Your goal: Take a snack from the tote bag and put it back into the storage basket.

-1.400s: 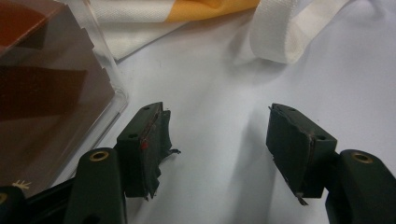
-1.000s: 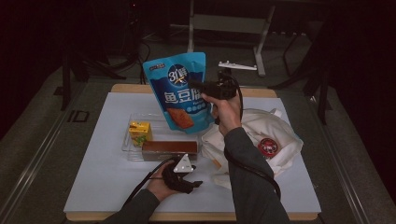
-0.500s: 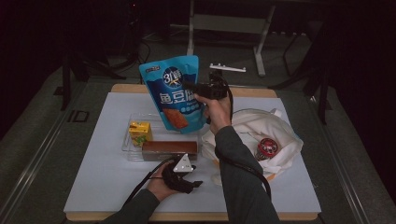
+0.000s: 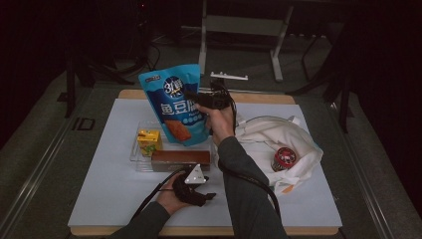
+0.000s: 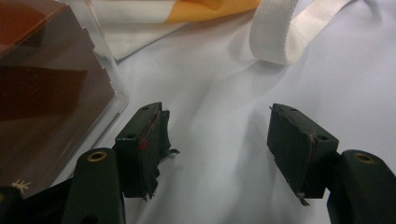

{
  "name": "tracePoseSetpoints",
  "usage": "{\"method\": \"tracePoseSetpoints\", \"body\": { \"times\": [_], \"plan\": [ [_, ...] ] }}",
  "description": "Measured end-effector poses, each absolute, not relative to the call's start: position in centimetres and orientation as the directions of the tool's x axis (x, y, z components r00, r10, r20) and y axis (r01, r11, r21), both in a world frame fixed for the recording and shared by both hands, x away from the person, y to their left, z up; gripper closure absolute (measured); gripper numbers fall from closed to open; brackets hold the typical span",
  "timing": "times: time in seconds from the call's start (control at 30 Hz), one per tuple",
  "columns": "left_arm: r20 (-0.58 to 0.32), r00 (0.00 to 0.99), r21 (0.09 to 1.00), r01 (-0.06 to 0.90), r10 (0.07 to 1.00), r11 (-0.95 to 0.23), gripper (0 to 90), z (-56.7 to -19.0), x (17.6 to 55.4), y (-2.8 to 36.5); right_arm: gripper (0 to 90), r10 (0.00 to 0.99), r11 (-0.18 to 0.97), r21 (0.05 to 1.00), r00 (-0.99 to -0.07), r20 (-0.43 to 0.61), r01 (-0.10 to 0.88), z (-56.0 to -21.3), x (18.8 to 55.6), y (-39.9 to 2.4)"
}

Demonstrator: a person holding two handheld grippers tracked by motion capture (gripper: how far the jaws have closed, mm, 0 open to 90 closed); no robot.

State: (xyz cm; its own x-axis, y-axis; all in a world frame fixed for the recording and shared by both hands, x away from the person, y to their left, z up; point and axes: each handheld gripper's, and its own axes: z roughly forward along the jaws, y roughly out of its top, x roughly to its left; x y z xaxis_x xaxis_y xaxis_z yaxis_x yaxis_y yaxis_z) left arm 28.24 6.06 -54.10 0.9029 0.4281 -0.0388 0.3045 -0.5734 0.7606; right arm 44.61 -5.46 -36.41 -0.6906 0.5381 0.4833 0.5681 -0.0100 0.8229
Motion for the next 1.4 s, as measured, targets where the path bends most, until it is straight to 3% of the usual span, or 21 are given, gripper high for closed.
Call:
{"method": "tracePoseSetpoints", "body": {
  "times": [0.63,1.1,1.4],
  "plan": [
    [-0.043,0.902,0.763,0.308,0.430,-0.569,36.8,-54.1,28.3,6.1,87.1,0.460,0.008,0.789,-0.703,0.543,0.615,-40.3,44.1,-3.8],
    [-0.041,0.899,0.761,0.311,0.436,-0.569,36.6,-54.1,28.3,6.1,87.0,0.502,0.046,0.805,-0.710,0.494,0.592,-41.4,43.1,-6.5],
    [-0.038,0.899,0.763,0.308,0.437,-0.568,36.6,-54.1,28.3,6.1,85.5,0.517,0.059,0.827,-0.725,0.455,0.560,-41.9,42.1,-5.8]
  ]
}}
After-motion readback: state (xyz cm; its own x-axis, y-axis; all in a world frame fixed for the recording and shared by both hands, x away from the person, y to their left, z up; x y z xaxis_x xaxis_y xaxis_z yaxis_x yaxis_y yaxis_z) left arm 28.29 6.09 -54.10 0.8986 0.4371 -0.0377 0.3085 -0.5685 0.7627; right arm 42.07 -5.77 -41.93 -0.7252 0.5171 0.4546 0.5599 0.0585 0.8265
